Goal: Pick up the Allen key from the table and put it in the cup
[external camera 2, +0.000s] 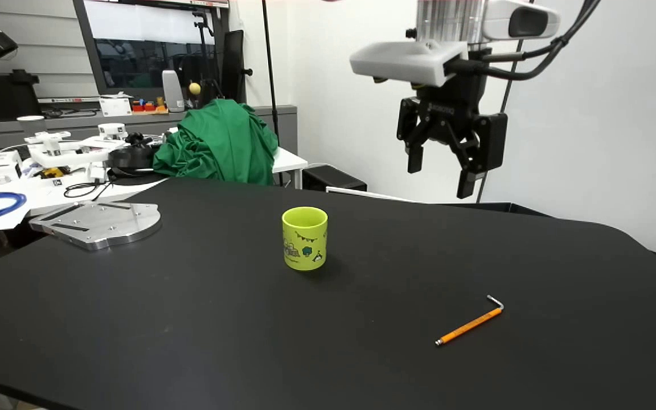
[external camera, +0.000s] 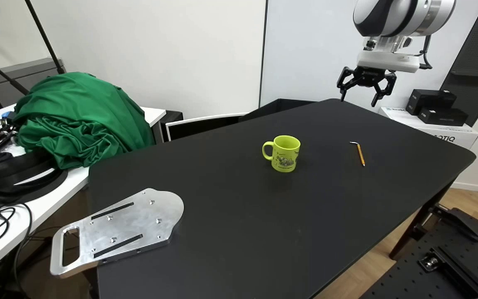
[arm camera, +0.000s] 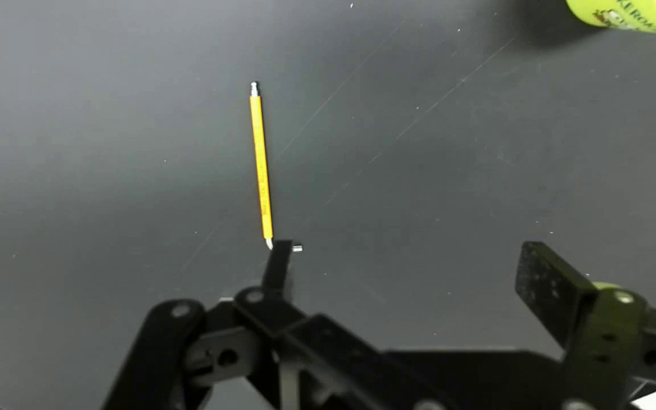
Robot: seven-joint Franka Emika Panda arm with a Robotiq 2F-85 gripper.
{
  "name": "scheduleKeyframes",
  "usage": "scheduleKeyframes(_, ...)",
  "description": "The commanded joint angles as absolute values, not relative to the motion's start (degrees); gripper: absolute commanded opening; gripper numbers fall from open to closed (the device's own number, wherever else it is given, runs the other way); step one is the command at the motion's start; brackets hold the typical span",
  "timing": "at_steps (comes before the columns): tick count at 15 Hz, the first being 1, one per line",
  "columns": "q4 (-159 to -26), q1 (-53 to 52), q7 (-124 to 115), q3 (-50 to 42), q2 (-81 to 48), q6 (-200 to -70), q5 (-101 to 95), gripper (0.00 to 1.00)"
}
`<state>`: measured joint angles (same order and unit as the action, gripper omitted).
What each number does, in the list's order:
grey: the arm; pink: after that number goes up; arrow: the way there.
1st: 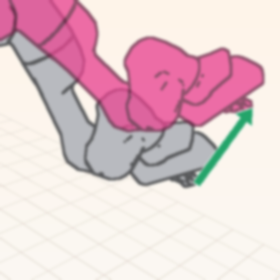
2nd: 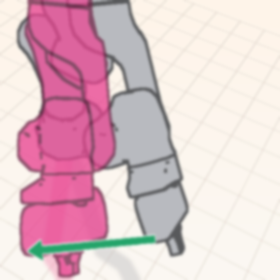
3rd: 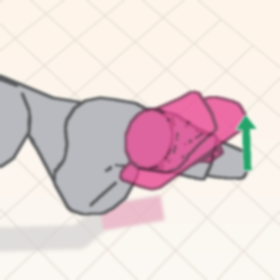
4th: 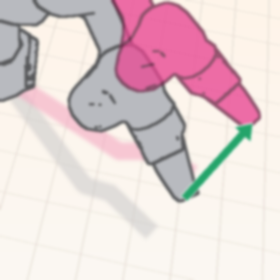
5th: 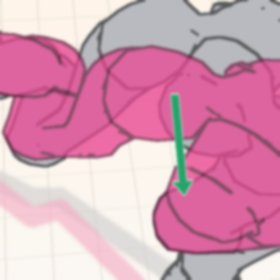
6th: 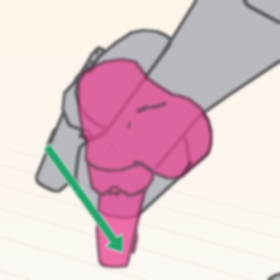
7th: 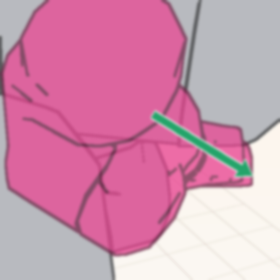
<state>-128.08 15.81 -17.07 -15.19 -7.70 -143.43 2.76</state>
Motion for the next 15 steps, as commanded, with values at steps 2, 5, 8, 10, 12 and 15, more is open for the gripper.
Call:
scheduleKeyframes(2, -122.50, 15.89, -19.14, -16.19, -15.53, -143.36, 6.18, 1.00)
scheduleKeyframes(5, -124.36, 15.51, -17.39, -16.48, -14.85, -143.38, 6.44, 1.00)
scheduleKeyframes(8, -123.33, 15.53, -17.39, -16.46, -16.59, -143.37, 6.96, 1.00)
scheduleKeyframes(10, -123.07, 15.54, -17.39, -16.46, -16.59, -143.28, 6.98, 1.00)
scheduleKeyframes(12, -122.94, 15.54, -17.39, -16.45, -16.59, -143.27, 6.99, 1.00)
scheduleKeyframes(15, -122.93, 15.54, -17.39, -16.45, -16.59, -143.26, 7.00, 1.00)
